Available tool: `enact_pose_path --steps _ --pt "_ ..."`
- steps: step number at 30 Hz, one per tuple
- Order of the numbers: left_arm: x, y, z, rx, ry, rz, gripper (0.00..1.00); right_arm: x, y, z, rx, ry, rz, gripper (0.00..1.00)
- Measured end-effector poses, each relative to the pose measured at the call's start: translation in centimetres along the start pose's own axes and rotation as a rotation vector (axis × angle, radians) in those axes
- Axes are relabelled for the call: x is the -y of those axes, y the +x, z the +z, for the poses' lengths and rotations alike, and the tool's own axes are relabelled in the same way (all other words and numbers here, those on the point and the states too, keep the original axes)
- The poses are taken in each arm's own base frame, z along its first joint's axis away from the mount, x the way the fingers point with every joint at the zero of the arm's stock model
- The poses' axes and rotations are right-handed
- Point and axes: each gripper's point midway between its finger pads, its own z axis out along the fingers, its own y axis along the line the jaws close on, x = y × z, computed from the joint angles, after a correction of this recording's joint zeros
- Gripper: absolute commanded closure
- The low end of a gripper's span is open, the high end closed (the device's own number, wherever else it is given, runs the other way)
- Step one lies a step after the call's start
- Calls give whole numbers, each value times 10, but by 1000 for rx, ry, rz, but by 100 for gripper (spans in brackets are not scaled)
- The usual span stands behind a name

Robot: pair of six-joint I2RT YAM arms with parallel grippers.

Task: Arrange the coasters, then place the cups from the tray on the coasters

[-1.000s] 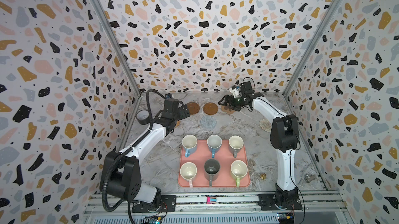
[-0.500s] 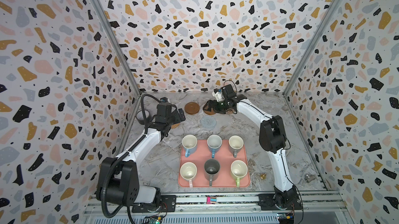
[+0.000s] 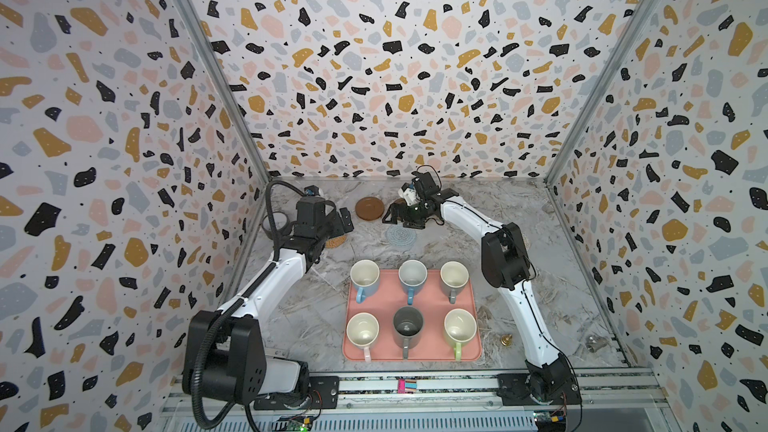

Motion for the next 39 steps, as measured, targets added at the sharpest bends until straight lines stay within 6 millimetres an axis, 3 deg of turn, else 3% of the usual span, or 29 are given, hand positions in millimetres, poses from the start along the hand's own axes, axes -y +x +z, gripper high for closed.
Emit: enact_pose_path --steps 12,16,32,39 --pt "1 -6 -7 23 0 -2 0 -14 24 12 -67 7 -48 0" --pt "-1 -8 -8 30 -9 -7 0 -9 32 17 -93 16 -57 0" --pt "-11 -4 -3 58 -48 -52 0 4 50 6 -167 44 -217 1" --pt "-13 -2 14 36 -67 -45 0 4 61 1 -191 29 -214 1"
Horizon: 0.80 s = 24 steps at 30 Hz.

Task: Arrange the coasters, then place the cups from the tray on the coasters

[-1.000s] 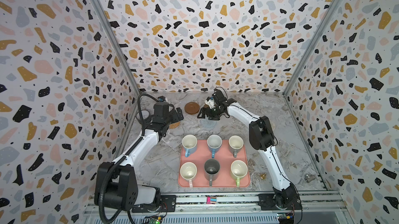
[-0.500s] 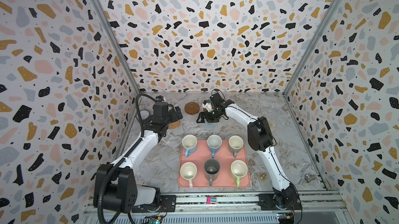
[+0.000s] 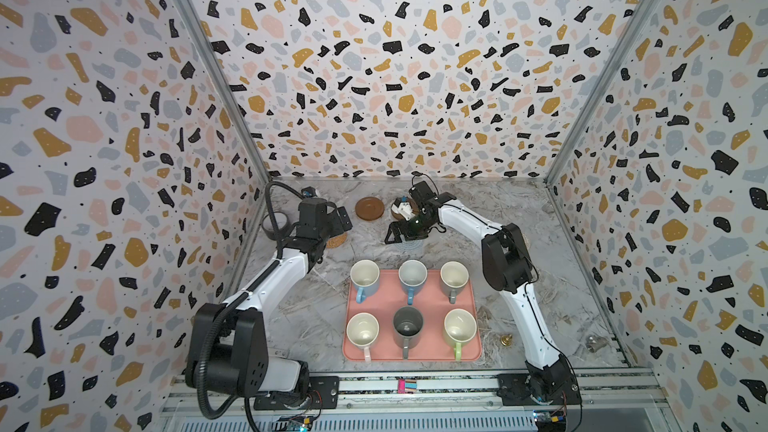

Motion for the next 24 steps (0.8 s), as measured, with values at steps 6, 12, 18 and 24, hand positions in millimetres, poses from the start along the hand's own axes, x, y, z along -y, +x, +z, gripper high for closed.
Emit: enact_pose_path --steps 6,12,18,24 --pt "2 -2 8 -4 -1 7 0 -3 0 0 -1 -23 2 1" --pt "3 -5 8 7 4 6 1 -6 1 0 -7 -40 10 1" --pt "3 -5 8 9 5 5 0 -9 2 0 -11 -57 14 1" --pt "3 -5 8 9 5 5 0 -10 2 1 -12 -59 20 1"
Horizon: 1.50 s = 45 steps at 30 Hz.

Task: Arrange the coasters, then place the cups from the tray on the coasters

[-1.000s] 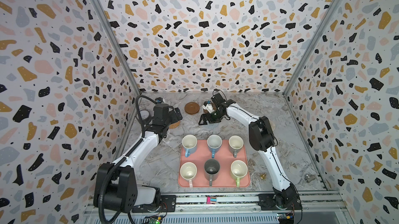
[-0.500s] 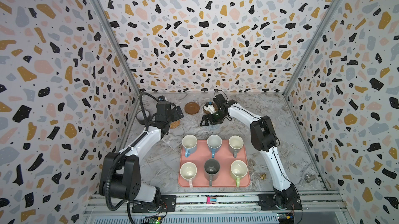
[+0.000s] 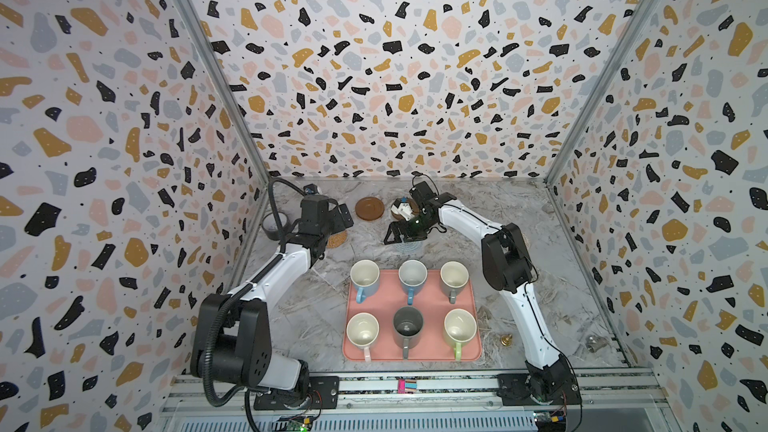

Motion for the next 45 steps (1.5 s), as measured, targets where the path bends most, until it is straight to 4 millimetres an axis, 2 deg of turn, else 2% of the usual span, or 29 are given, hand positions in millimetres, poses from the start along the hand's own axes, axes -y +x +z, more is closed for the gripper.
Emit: enact_pose_path --steps 45 --pt "0 -1 -3 7 2 -1 0 2 -9 -4 29 -16 69 1"
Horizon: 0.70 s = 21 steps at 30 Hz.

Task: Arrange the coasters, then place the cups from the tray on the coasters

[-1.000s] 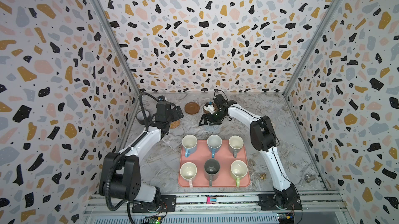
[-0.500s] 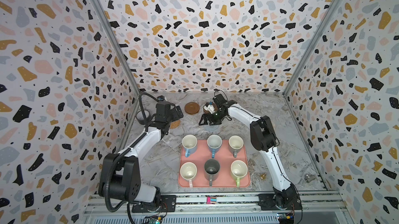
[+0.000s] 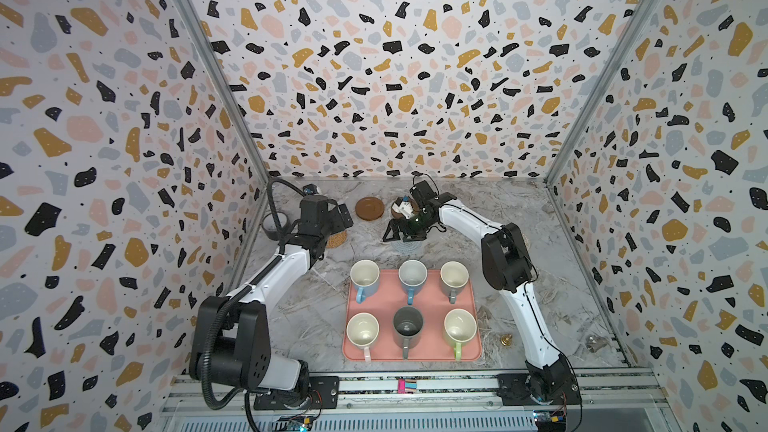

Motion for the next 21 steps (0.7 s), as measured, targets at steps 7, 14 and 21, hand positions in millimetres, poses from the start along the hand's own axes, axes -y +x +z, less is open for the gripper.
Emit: enact_pose_path --steps 7,14,21 --pt "0 0 0 0 0 0 1 2 -15 -22 53 -1 12 1" --pt "0 0 0 -1 -1 0 0 -13 -51 -82 208 -15 -27 1" --pt "-1 1 0 -5 -3 1 0 -15 -72 -130 322 29 -49 1"
